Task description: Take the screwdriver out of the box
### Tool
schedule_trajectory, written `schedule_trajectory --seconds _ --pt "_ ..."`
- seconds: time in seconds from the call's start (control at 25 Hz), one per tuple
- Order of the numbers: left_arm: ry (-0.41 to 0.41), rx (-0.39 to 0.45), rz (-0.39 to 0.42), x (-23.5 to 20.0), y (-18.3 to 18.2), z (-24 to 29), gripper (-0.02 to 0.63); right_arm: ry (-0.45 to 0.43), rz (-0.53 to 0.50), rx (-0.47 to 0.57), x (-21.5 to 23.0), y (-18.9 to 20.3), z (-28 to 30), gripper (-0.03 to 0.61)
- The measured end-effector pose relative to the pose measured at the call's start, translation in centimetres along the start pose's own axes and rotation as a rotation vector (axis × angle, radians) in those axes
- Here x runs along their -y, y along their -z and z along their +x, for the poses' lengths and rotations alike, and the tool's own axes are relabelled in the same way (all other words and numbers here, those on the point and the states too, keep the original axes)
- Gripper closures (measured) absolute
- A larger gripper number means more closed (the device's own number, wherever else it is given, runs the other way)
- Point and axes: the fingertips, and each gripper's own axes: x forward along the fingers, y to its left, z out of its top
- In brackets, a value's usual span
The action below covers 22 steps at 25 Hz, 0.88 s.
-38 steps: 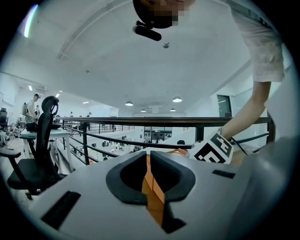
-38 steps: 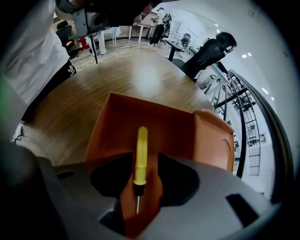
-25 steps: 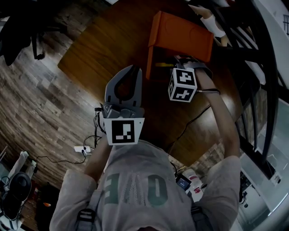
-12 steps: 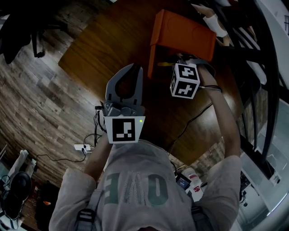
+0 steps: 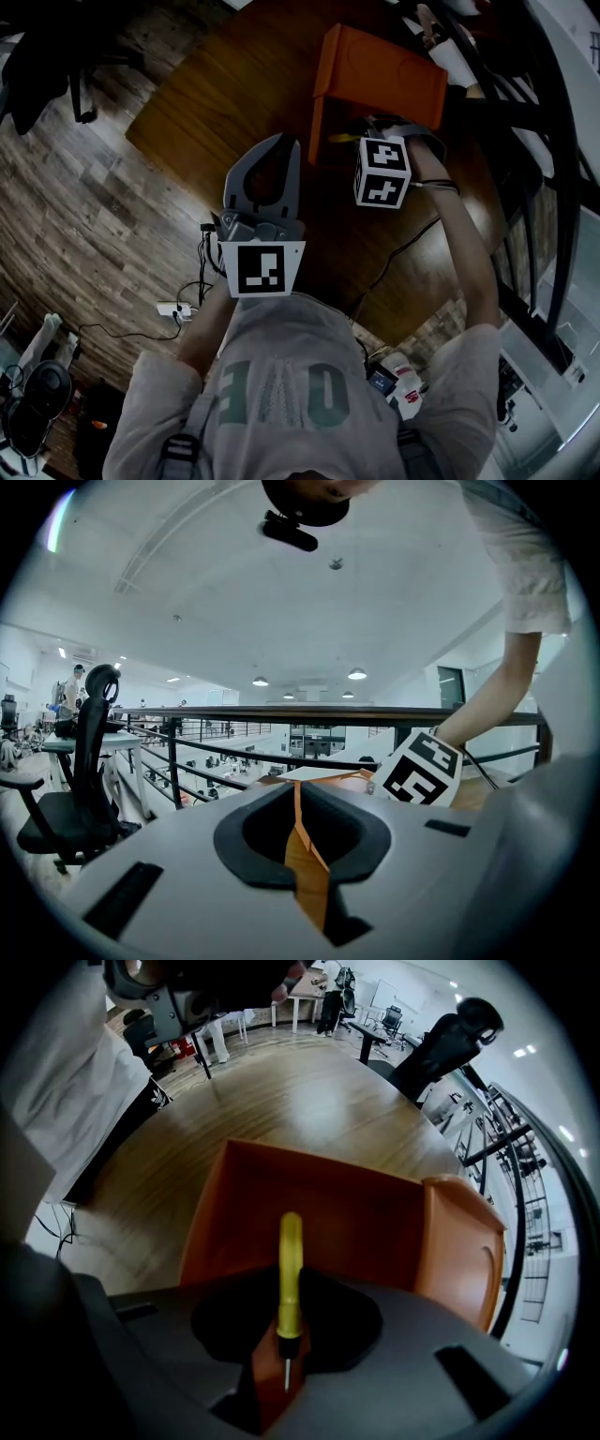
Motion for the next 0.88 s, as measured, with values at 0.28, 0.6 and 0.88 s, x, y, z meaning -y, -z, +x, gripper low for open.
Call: schedule_trajectory --seconds 0.28,0.6,0.88 --pt "-0.004 0.017 0.004 0.0 -1.0 0.0 0.592 0.013 0.022 0.007 0.2 0.0 -1.0 0.503" --pt "-0.01 0.055 0.01 -0.1 -2.4 0.3 0.592 0.037 0.051 0.017 0.3 -0.3 -3.2 0.503" --pt "0.014 0.098 0.034 0.2 -4.3 0.3 0.592 0.121 0.127 0.042 0.9 -0.6 -6.5 0.504"
